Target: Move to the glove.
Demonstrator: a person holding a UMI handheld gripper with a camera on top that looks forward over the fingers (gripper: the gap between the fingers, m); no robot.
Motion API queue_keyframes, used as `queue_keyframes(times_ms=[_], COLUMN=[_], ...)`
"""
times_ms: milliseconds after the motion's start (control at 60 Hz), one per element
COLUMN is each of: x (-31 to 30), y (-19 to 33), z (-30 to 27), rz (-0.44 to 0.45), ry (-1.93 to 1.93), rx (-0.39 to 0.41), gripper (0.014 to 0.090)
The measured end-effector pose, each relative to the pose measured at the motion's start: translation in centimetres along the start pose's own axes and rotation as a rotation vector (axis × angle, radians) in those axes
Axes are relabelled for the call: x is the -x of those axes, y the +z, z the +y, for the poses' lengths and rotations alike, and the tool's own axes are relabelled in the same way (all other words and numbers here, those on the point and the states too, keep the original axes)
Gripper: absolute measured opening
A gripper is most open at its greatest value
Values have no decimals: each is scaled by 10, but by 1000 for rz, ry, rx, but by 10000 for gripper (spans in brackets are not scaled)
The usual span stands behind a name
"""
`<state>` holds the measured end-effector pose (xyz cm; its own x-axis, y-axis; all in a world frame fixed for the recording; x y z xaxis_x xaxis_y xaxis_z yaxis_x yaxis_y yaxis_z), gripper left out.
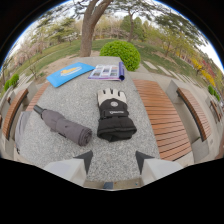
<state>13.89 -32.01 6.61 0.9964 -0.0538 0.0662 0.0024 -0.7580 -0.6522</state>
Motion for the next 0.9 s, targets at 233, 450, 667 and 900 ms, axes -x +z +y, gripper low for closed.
queue_keyframes(times_ms=[233, 450, 667, 900], x=[-13, -11, -10, -8], y=[55, 99, 121, 124], z=[-34, -61, -75, -77], rz=[-44, -62, -66, -65], ry=[-27, -30, -23, -8], rx=[-19, -28, -23, -19], gripper=[847, 846, 846, 845])
